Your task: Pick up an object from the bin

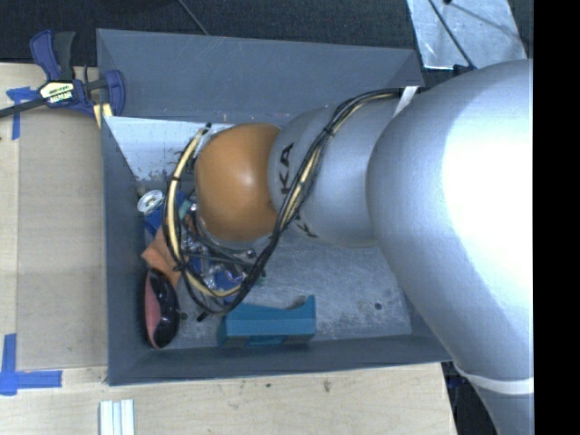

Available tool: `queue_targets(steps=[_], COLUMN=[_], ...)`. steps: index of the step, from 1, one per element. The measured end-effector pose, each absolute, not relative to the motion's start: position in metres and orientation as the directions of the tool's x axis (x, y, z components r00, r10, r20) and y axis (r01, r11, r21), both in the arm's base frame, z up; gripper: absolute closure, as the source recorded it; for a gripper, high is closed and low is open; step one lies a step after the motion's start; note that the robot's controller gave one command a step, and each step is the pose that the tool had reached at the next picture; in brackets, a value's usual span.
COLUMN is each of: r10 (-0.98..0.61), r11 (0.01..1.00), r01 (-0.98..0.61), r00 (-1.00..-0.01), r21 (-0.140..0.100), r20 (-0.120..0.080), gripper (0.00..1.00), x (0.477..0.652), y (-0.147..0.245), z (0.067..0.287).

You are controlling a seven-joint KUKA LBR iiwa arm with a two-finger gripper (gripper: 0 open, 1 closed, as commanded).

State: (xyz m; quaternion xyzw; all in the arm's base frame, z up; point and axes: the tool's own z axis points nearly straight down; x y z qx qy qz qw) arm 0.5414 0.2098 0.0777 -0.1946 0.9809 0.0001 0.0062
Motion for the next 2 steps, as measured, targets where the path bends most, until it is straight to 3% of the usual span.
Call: queue_targets(steps=[1,2], r10=[-0.439,-0.439], r11=[0.898,0.899], r01=[-0.439,-0.439], r00=[-0.898,-0.899], r21=[0.001,0.001], r20=[0.006,0.006], gripper=[1.0,1.0], x=[0.5883,0.5883], y=[0.1576,0.1576], z=[0.0706,0.0706])
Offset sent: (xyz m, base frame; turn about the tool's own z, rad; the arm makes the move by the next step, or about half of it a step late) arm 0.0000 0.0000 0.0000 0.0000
